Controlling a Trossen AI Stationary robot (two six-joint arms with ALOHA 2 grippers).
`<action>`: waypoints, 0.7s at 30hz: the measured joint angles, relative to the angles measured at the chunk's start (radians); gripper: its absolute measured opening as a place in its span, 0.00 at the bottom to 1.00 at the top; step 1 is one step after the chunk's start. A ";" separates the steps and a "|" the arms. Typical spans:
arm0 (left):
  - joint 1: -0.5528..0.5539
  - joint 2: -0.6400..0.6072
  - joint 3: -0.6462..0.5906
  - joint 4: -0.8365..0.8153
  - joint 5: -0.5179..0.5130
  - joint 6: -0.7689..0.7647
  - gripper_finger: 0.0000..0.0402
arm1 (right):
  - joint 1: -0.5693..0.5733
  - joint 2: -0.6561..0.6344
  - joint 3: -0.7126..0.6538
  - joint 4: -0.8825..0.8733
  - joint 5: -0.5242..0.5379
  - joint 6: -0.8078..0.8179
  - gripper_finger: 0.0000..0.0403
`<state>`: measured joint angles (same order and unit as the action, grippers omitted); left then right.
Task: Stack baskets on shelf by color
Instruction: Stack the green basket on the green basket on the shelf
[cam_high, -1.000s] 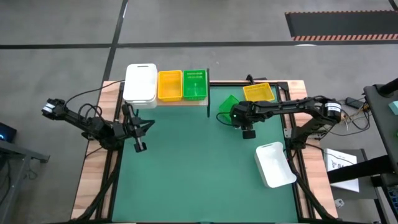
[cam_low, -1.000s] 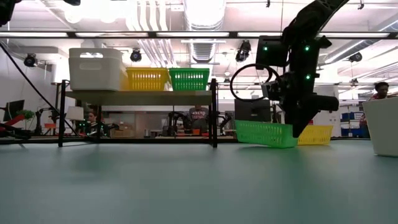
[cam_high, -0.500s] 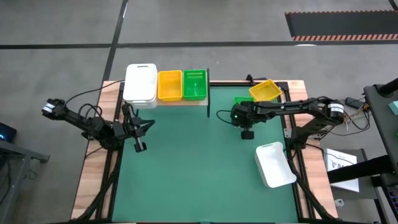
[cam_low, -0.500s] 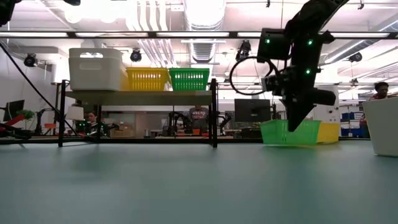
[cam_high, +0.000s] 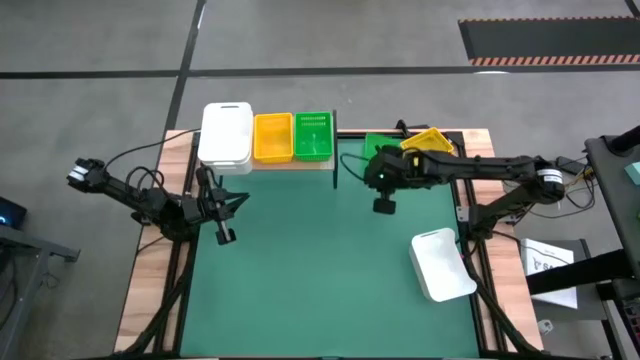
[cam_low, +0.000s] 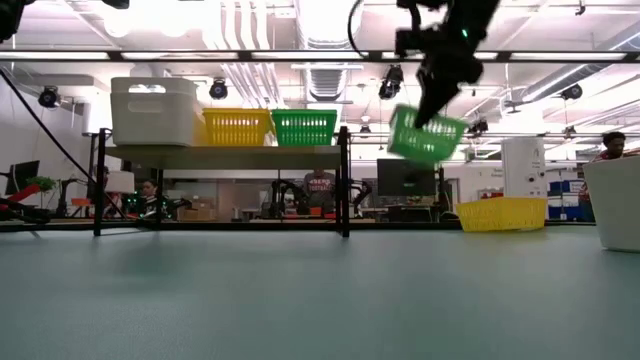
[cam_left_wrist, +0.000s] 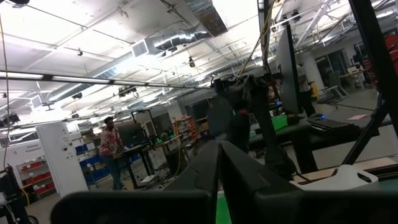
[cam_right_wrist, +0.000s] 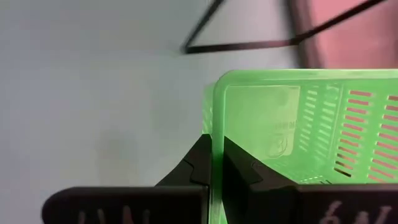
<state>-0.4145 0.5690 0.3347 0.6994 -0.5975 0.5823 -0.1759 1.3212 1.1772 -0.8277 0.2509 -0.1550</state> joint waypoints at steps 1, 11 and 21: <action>0.000 0.000 0.000 0.000 0.000 0.000 0.00 | 0.002 0.005 0.035 -0.028 0.030 0.001 0.02; 0.000 0.000 0.000 0.000 0.000 0.000 0.00 | 0.002 0.042 0.289 -0.098 0.075 -0.025 0.02; 0.000 0.000 0.000 0.000 0.000 0.000 0.00 | 0.001 0.042 0.393 0.067 -0.056 -0.080 0.02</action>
<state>-0.4145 0.5690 0.3347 0.6991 -0.5977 0.5827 -0.1745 1.3632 1.5706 -0.7612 0.1946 -0.2353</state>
